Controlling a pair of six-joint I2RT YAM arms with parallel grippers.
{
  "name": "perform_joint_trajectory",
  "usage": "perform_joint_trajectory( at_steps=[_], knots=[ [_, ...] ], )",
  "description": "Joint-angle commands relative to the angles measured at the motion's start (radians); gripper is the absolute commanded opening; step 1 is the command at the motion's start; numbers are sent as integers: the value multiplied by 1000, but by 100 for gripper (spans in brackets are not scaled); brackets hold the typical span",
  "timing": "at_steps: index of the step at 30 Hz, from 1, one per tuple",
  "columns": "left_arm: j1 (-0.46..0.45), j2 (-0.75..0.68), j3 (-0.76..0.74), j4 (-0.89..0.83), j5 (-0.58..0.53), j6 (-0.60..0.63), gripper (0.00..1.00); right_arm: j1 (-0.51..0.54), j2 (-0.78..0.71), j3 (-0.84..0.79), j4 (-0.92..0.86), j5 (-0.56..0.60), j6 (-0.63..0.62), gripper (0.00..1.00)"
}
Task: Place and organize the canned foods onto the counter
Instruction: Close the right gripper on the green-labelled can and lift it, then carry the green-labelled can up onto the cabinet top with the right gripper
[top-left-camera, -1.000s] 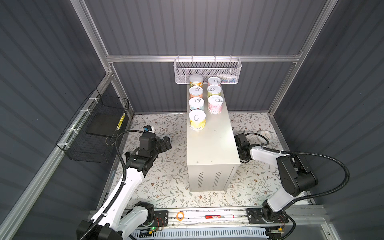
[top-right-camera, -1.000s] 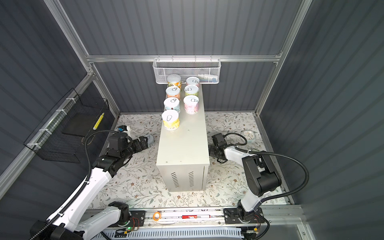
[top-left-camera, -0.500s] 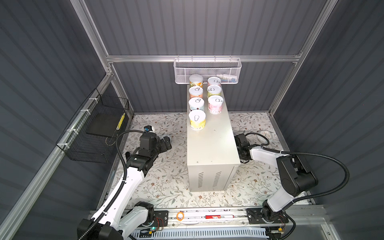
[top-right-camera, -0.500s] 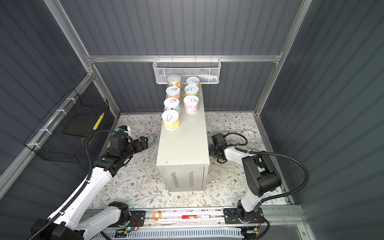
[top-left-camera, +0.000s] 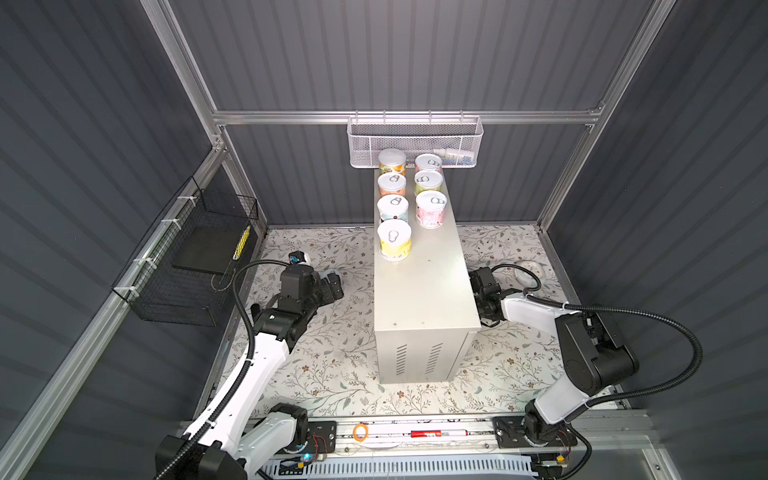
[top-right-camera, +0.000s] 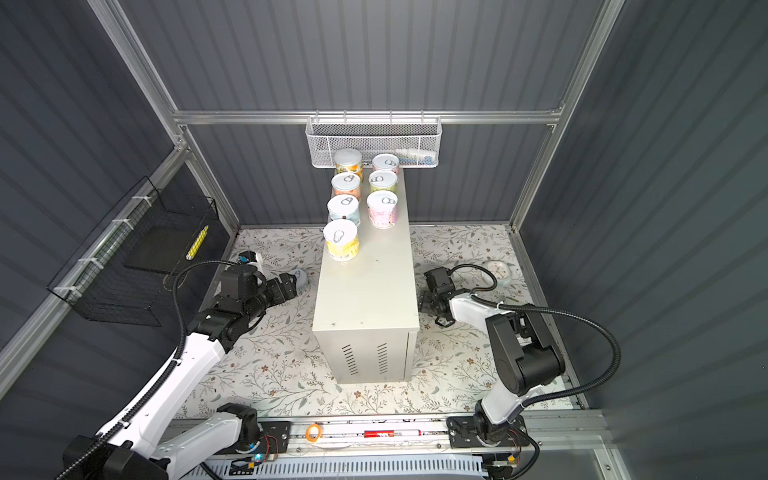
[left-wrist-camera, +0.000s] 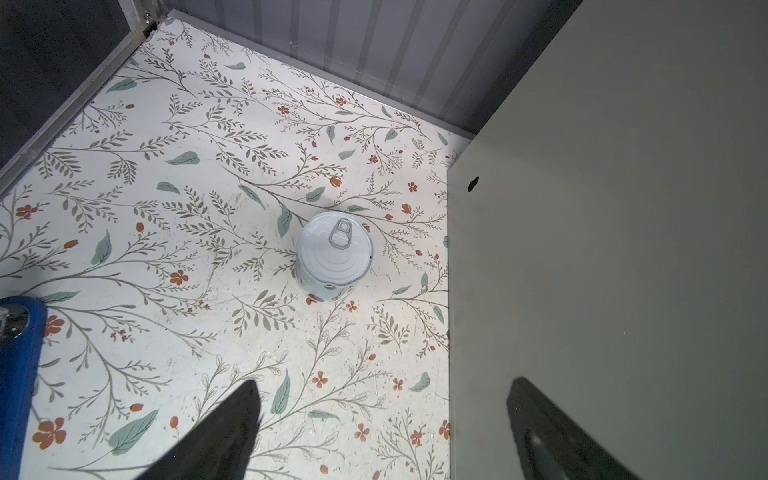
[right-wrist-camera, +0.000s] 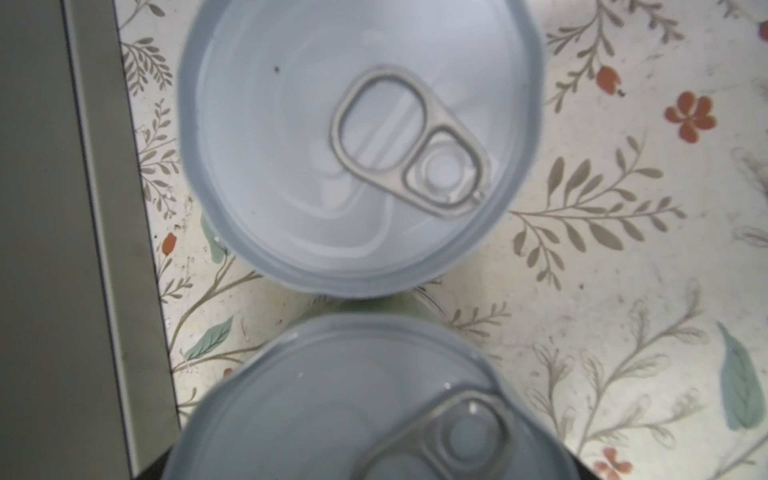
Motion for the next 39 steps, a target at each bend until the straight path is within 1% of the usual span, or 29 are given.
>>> perform_joint_trajectory(
  at_steps=[1,4,8,13,17,21,25,28,30,32,35,39],
  knots=[
    [3,7,7,13,21,12,94,5,-55,-15,-26,-2,-14,0],
    [3,13,6,14,29,13,93,8,-117,-22,-70,1,-22,0],
    [3,20,2,27,51,17,94,10,-248,-27,-163,1,-38,0],
    [3,28,-2,35,70,18,94,11,-453,10,-359,14,-69,0],
    [2,33,-4,33,74,27,93,11,-621,94,-527,66,-96,0],
    [3,30,-11,43,73,27,93,19,-706,244,-670,96,-104,0],
    [3,27,-16,48,78,24,93,79,-721,405,-763,184,-119,0],
    [2,28,-16,49,81,27,93,156,-701,528,-804,255,-120,0],
    [2,27,-14,48,84,30,94,224,-677,611,-820,315,-122,0],
    [3,28,-12,48,91,30,94,278,-645,684,-824,345,-136,0],
    [3,31,-11,47,104,32,95,330,-577,792,-822,348,-166,0],
    [1,23,-11,39,101,32,97,381,-457,921,-811,304,-201,0]
  ],
)
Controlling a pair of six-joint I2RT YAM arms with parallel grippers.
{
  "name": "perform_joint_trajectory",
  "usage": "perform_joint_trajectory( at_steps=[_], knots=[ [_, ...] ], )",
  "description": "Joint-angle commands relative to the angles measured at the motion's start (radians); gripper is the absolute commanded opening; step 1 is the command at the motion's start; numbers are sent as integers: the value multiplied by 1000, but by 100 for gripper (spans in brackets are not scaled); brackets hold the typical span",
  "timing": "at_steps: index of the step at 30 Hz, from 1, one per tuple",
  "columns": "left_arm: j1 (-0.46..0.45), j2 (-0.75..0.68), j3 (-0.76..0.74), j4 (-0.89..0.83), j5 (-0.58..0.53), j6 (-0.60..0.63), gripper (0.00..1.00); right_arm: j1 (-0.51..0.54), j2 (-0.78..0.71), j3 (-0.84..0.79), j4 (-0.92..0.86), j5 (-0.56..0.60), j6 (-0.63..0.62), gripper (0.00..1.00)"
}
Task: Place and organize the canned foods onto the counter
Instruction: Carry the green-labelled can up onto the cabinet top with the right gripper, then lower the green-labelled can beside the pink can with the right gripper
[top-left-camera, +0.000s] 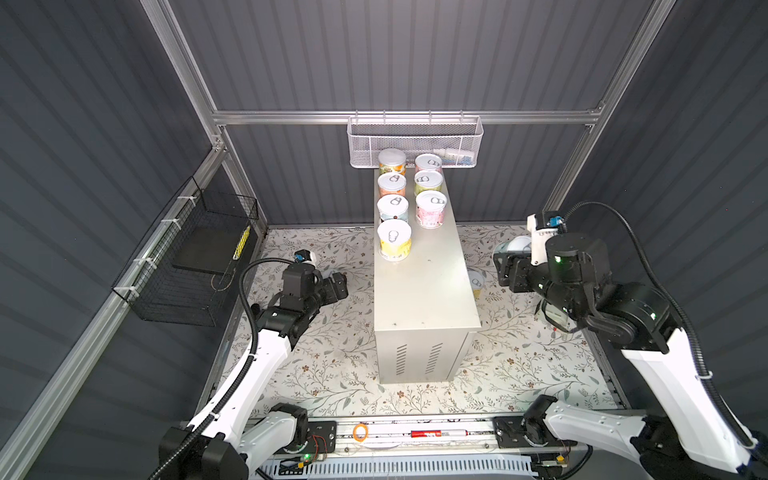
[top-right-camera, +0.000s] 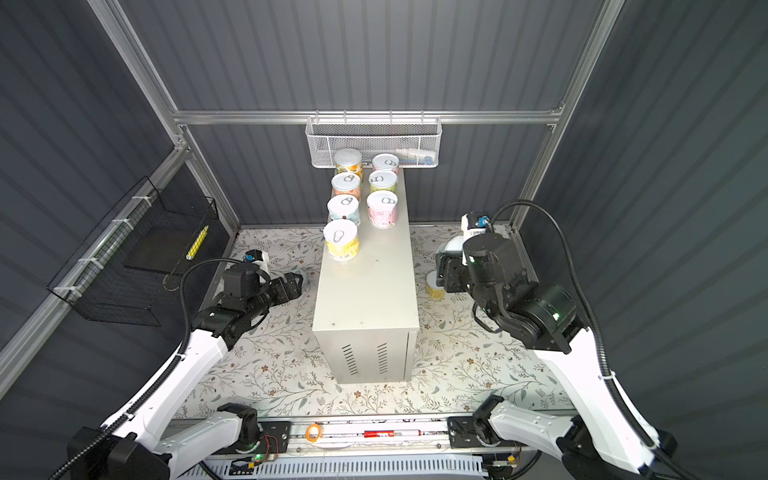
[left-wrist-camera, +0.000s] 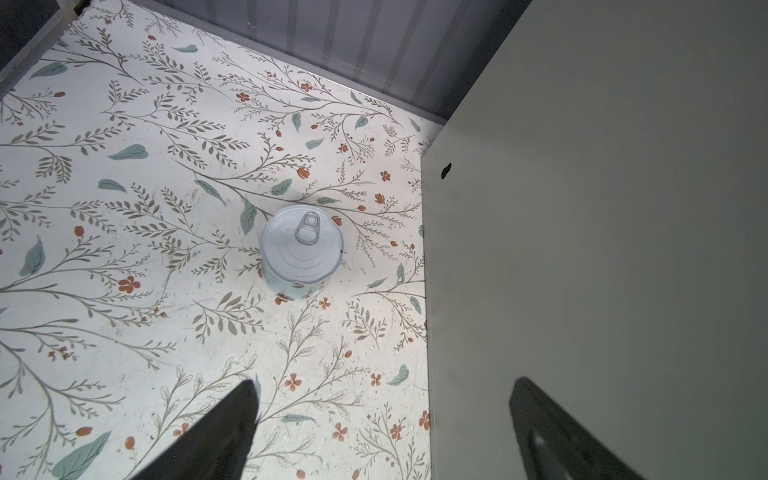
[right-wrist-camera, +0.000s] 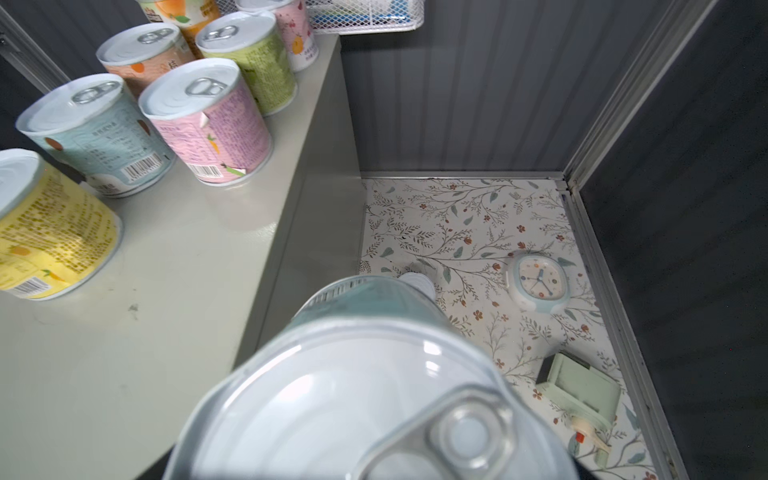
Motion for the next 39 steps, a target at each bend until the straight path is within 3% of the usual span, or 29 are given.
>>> perform_joint_trajectory(
  at_steps=[1,12,26,30,33,35,39],
  knots=[
    [1,-9,-10,0,15,20,97,38,78,93,40,1,-49,0],
    [1,-25,-8,-23,13,22,99,69,297,290,69,-115,-72,0],
    [2,-33,-9,-35,8,20,99,79,428,367,54,-155,-69,0],
    [1,-35,-11,-35,6,20,99,80,460,387,36,-148,-68,15],
    [2,-35,-9,-37,5,20,99,79,472,394,33,-145,-66,39],
    [1,-38,-11,-38,4,21,99,79,474,396,33,-144,-65,50],
    [1,-38,-11,-40,0,23,99,79,485,401,33,-140,-69,59]
  ],
)
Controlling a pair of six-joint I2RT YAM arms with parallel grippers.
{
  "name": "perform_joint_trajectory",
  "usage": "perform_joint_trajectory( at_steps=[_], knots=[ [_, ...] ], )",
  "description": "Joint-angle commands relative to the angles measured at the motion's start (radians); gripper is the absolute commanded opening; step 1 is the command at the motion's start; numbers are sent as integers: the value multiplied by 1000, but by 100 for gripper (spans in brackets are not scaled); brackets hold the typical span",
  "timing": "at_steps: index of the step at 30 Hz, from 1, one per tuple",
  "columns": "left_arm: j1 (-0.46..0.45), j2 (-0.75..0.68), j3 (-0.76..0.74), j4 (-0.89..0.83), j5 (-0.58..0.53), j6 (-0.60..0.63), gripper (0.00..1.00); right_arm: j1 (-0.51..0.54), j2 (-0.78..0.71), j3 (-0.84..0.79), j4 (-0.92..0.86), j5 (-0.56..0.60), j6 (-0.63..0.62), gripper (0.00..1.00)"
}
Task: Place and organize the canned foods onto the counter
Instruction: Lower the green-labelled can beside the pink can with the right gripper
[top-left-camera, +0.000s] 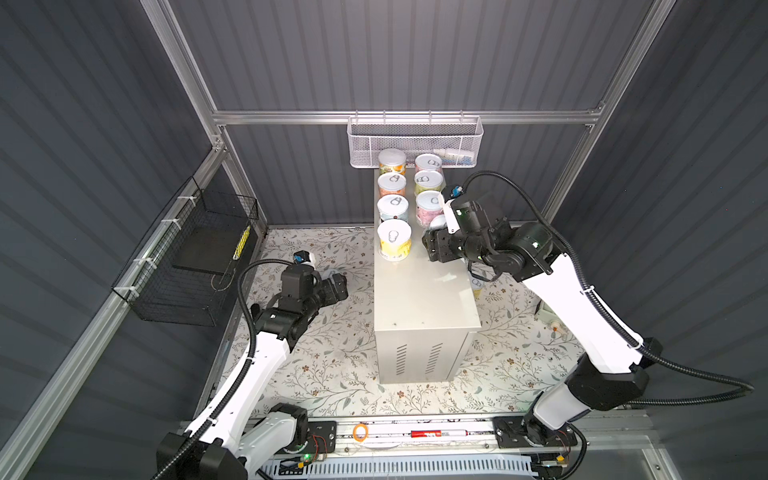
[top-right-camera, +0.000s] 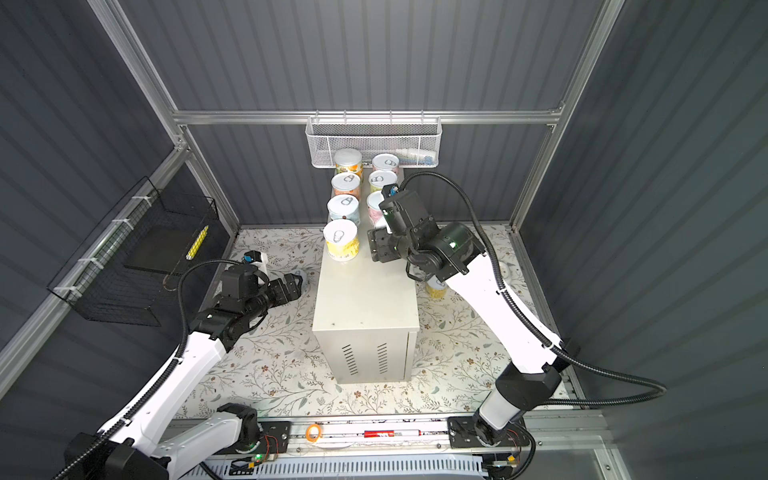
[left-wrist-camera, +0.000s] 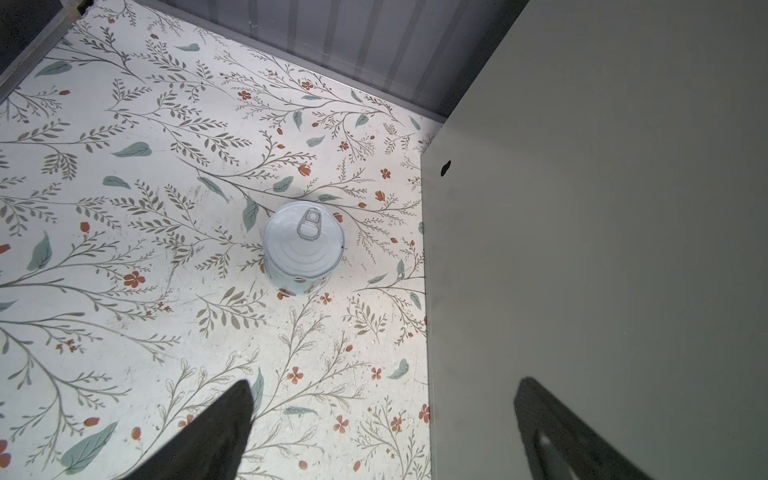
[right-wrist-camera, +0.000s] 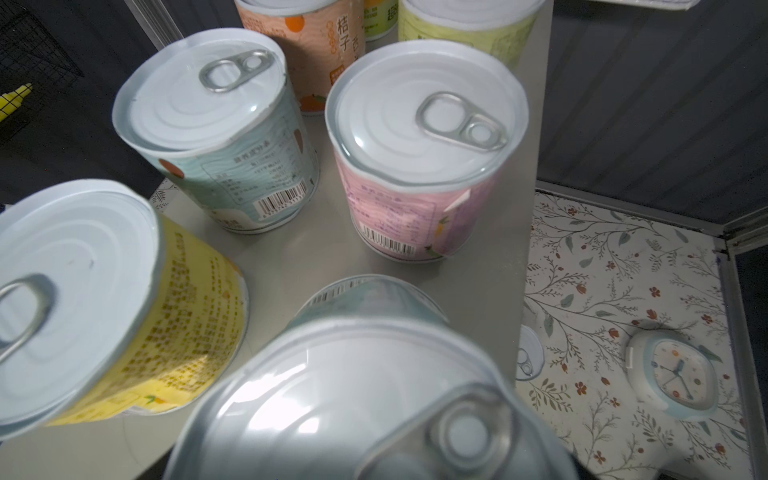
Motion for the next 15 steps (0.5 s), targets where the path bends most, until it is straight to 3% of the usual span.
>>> perform_joint_trajectory(
  at_steps=[1,15],
  knots=[
    [1,-18,-11,-16,0,23,99,5,5,45,28,19,-9,60],
    [1,-16,-15,-18,-10,26,99,3,35,78,15,32,-40,75]
  ],
)
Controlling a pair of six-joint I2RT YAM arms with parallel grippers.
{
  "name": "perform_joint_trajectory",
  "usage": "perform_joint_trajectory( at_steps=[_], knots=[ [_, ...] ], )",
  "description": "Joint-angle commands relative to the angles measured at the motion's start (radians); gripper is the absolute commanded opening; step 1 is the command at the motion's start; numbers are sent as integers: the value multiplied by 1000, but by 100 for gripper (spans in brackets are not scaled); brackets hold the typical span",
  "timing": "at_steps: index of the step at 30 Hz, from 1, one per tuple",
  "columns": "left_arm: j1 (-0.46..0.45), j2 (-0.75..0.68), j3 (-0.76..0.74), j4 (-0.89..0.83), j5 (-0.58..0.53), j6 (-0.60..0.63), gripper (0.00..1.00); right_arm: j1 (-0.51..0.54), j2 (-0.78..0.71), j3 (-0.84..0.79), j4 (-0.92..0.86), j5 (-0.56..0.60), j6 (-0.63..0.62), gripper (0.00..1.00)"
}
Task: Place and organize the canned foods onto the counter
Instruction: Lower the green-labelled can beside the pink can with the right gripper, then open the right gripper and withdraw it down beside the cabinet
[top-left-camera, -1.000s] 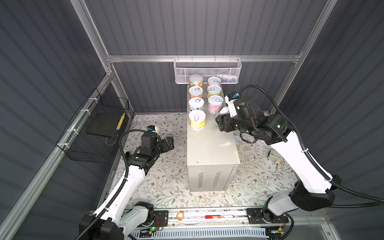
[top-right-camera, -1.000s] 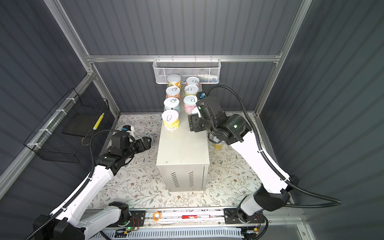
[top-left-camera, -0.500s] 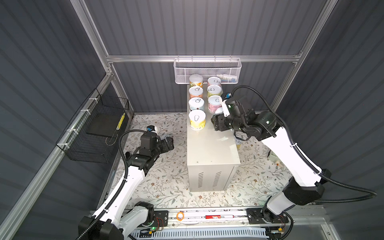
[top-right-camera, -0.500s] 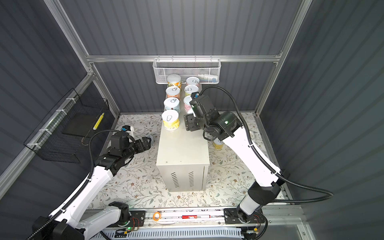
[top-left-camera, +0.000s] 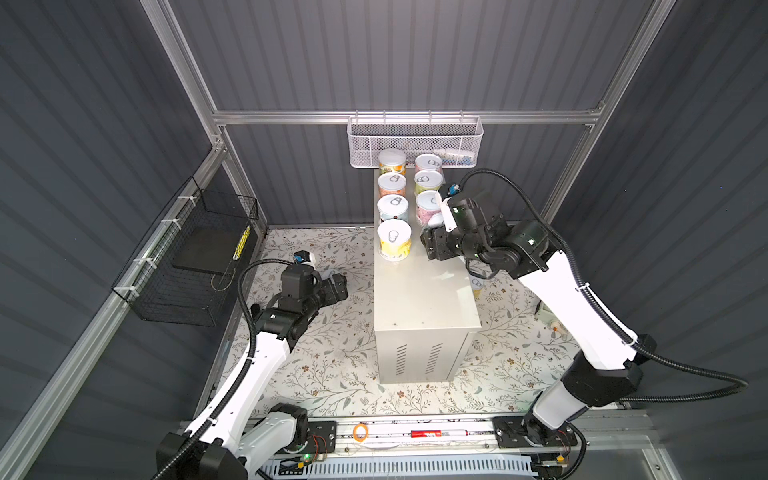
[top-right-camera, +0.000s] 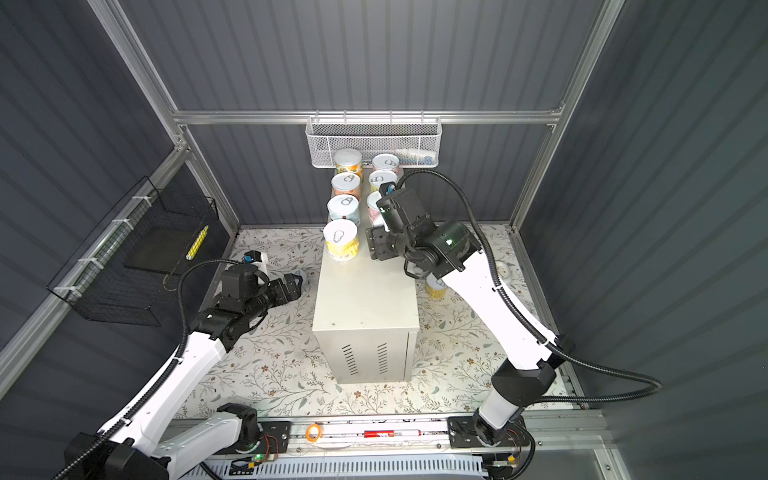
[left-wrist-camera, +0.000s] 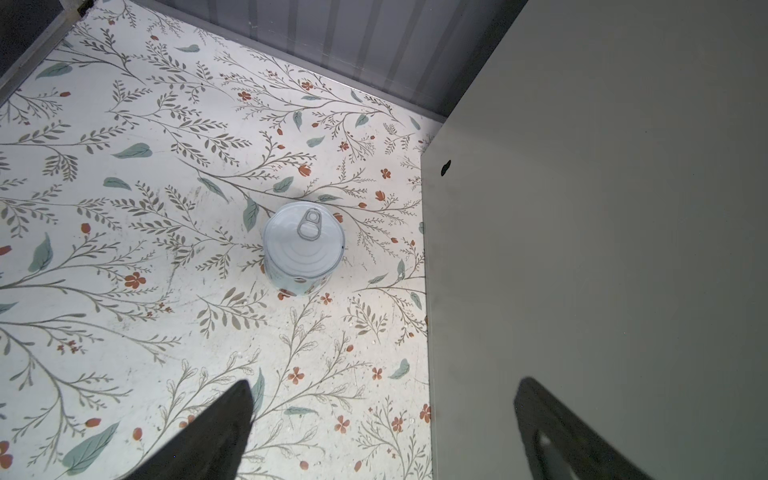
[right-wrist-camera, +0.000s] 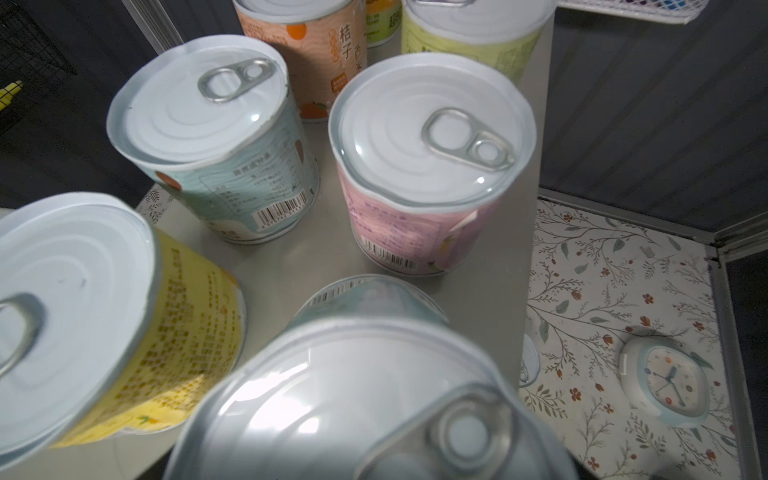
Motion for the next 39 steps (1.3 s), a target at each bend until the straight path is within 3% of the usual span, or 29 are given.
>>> perform_joint_trajectory(
  at_steps=[1,17,28,33,39],
  knots=[
    [2,-15,-14,-18,-11,20,99,2,1,39,25,20,-21,75],
    [1,-2,-15,-18,-17,24,99,-13,12,39,34,25,14,86],
    [1,7,-9,-15,-14,27,99,-23,-15,74,83,-65,-11,90],
    [1,2,-3,-16,-12,26,99,-23,-54,70,90,-93,-10,92],
    [1,-3,5,-17,-12,21,99,-23,-174,-50,148,-124,-4,93]
  ],
)
